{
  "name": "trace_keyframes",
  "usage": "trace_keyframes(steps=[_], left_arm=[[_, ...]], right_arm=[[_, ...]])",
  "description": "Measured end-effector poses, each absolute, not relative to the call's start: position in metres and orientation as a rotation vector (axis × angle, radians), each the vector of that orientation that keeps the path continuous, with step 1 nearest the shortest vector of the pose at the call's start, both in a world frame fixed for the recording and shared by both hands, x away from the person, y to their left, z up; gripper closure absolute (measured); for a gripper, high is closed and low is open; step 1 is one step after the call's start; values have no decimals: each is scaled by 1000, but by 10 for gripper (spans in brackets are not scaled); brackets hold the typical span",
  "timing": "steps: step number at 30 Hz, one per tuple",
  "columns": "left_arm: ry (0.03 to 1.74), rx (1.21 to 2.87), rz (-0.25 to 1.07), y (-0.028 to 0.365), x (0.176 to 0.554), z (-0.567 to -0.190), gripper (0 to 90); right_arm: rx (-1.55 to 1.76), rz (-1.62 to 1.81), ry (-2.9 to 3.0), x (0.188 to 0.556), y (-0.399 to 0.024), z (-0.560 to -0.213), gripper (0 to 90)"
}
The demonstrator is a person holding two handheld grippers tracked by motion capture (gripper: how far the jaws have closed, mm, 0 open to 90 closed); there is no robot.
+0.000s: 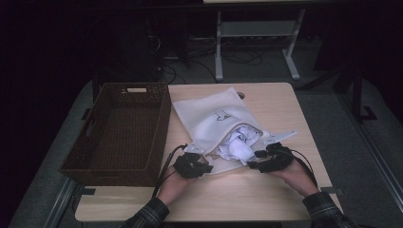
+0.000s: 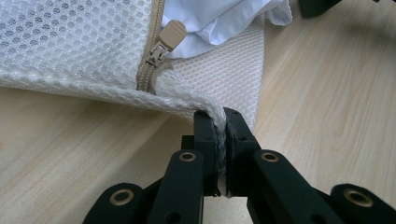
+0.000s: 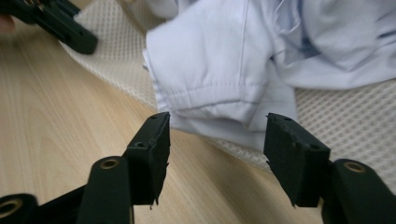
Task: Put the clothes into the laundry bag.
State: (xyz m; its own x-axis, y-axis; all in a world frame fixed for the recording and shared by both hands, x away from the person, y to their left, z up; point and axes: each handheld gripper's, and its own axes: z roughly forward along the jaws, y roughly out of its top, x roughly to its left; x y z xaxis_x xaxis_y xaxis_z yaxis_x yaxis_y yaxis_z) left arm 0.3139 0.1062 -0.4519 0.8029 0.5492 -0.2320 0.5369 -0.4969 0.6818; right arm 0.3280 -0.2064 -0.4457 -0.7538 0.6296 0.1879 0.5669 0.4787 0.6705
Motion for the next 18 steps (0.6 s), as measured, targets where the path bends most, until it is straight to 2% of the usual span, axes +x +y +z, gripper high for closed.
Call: trace_keyframes(steps=[4,6,10,15,16,18], left_arm=[[796,2200,19,106,314,-452,855],[795,2202,20,106,314,-453,855],[794,2206,22,106,314,-453,855],[795,2207,22,106,313,-453,855],[795,2207,22,106,313,-453,855],[795,2210,24,106,313,-453,855]], right_arm=[[1064,1121,2627,331,-203,-449,410],[1061,1131,2624,331,-204,-449,448],[1054,1164,2608,331,-206,-447,539],[1066,1201,2591,332,-208,-445,700],[1066,1201,2591,332,-208,-445,700],[1066,1229,2562,331,-209,-441,801]])
